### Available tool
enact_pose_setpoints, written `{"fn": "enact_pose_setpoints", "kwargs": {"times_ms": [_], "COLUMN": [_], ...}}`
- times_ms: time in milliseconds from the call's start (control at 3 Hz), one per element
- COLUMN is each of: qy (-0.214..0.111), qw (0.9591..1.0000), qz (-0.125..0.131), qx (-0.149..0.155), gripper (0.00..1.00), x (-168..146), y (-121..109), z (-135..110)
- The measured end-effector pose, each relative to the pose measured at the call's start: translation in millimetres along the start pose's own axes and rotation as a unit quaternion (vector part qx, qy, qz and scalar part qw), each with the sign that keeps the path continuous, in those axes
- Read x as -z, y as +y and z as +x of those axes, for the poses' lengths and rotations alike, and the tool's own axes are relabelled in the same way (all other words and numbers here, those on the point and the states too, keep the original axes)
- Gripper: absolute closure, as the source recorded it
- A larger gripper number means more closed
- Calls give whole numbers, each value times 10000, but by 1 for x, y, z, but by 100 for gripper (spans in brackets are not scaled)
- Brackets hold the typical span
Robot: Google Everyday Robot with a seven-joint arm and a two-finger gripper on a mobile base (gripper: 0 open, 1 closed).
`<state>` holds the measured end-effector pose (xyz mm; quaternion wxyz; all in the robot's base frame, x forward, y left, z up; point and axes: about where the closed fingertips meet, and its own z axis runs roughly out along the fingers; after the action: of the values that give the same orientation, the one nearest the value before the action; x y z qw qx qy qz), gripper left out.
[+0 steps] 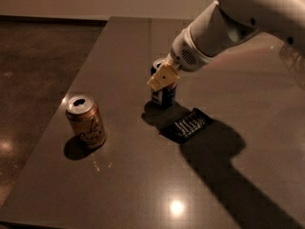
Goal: Move pepsi can near rxbar chocolate
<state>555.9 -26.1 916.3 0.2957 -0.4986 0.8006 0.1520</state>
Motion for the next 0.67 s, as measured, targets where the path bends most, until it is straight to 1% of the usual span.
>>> {"fn": "enact_pose_setpoints", "kwargs": {"times_ms": [333,667], "qy": [47,25], "qw": [9998,9995], "qz": [180,319], "qx": [31,-47], "gripper": [82,59], "x": [0,3], "y": [0,-7], "z": [18,31]}}
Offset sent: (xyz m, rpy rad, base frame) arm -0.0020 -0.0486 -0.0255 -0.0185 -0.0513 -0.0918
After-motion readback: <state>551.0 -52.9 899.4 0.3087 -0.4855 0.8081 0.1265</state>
